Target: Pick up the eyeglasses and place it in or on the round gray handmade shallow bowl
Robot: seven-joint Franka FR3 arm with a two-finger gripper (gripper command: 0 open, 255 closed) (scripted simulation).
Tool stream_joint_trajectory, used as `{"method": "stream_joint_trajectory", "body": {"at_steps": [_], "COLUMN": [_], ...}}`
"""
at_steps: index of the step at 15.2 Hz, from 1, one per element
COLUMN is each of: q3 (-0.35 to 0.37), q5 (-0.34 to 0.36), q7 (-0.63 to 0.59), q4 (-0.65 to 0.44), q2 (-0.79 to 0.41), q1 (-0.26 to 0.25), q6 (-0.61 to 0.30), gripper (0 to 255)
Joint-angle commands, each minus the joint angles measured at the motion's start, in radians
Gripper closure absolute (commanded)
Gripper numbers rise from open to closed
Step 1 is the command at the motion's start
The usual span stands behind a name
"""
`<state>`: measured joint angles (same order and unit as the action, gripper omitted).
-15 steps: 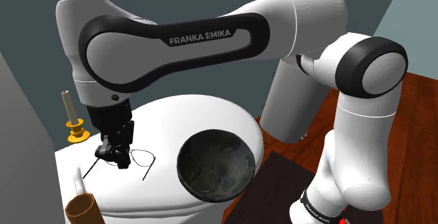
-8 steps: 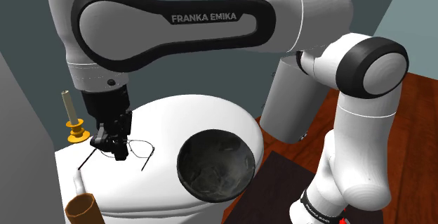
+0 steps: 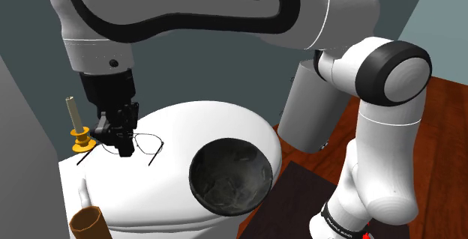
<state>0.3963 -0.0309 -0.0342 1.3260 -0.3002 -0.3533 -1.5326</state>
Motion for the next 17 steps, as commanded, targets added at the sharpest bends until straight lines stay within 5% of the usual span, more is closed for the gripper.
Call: {"method": "stream_joint_trajectory", "body": {"at_steps": [1,15,17], "q3": [0.001,0.005,0.011], "q5": [0.004,0.051,-0.002], "q7": [-0.007,-0.049,-0.024], "q4": [-0.044,-0.435,-0.210], "q2": [-0.011,-0.141,0.008], "q1": [-0.005,-0.067,-0.005], "q6": [0.034,0.295,0.217], "gripper": [255,255,255]}}
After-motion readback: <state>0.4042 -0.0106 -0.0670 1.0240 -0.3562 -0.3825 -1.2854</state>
